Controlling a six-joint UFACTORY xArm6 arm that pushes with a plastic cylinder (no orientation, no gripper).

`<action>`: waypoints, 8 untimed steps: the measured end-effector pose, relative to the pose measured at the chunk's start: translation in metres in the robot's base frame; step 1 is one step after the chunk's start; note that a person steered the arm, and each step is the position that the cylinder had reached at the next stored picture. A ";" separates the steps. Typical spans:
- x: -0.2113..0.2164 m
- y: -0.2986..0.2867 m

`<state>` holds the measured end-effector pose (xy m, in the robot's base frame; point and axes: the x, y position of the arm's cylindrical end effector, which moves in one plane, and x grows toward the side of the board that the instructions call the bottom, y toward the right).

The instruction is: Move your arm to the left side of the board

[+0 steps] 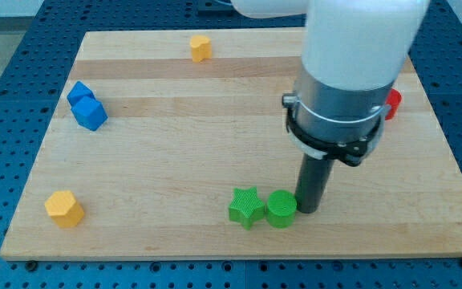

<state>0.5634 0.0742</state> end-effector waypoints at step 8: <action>-0.111 -0.224</action>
<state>0.4520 -0.1494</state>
